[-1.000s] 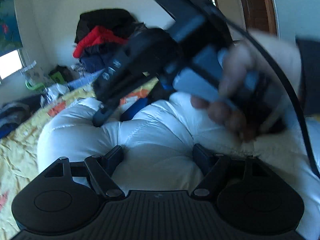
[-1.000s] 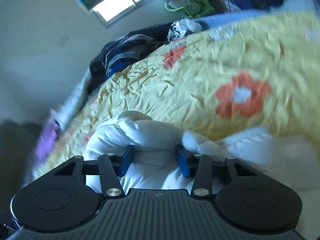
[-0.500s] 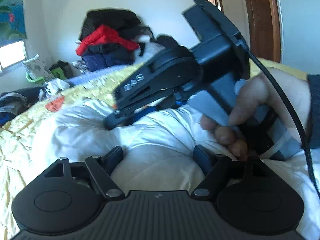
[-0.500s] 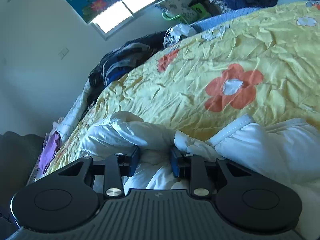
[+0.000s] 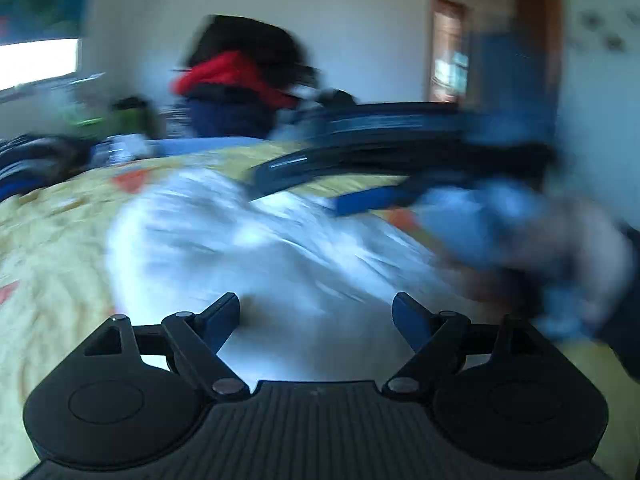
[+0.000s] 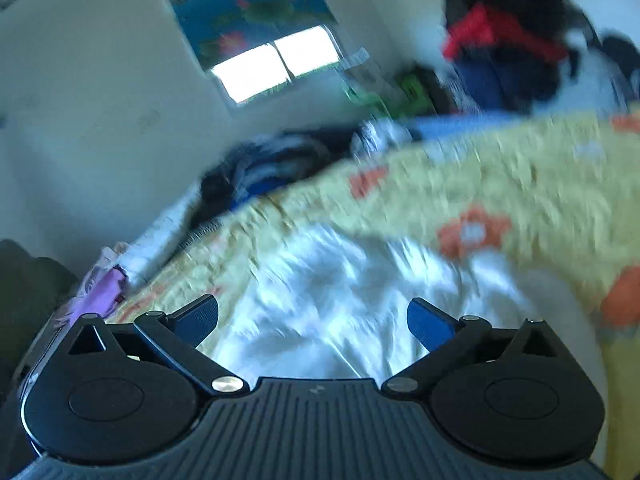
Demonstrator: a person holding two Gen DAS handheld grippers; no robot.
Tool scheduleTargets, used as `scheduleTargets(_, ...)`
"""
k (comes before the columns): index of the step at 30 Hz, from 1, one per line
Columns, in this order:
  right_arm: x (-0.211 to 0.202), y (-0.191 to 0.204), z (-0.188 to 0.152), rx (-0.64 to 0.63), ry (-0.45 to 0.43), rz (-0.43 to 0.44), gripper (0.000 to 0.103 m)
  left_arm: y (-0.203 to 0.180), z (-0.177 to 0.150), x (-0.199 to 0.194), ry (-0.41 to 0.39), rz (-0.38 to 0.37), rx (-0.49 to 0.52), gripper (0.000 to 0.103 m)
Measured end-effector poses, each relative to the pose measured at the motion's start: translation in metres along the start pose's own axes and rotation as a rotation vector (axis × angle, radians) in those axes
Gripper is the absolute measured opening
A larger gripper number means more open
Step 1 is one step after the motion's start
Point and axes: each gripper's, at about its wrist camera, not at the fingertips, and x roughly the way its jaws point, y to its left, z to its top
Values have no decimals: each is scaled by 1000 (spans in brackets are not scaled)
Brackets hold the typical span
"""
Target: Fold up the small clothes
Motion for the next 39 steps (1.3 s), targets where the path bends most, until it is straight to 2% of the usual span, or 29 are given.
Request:
scheduleTargets(2,25,-19,-5,-19,67,-138,96,-20,-13,11,13,64,115,85)
scheduleTargets(3,34,-29,-9,-38,89,-177,96,-24,-17,15,4,67,144,85)
scheduleTargets(5,40,-50,-12,-1,69,-123,97,-21,-21,26,28,62,124,85)
scheduleTargets(8,47,-64,-13,13,58,-90,98,-13,-21,39,46,36,66,86)
scheduleTargets(12,51,-74,-14,48,47,-56,98,-18,-30,43,26,53,92,87)
scheduleTargets(16,51,-69,-17,33,42,-71,98,-18,-23,45,36,52,91,87)
scheduleTargets(23,36,-54,-17,19,12,-147,100,-17,-15,44,41,56,114,89)
scheduleTargets(25,20,-52,-16,66,-25,-160,102,-14,-14,36,23,42,115,89)
scheduleTargets(28,-8,-59,-17,195,-90,-99,102,-6,-12,19,1,29,91,90)
scheduleTargets(30,-26,-70,-19,268,-114,-63,102,-1,-9,11,13,22,88,90)
scheduleTargets(31,-33,-77,-21,289,-121,-71,102,2,-7,6,20,15,71,90)
scheduleTargets(33,-44,-90,-21,308,-128,-129,102,23,-1,-9,0,-22,-38,90)
scheduleTargets(36,-57,-116,-23,347,-113,-191,103,73,4,-24,-41,-82,-312,92)
scheduleTargets(38,-56,-134,-25,388,-51,-204,103,110,2,-16,-26,-122,-499,95)
scheduleTargets(39,-51,-141,-26,408,-2,-207,100,125,0,-7,4,-117,-577,95)
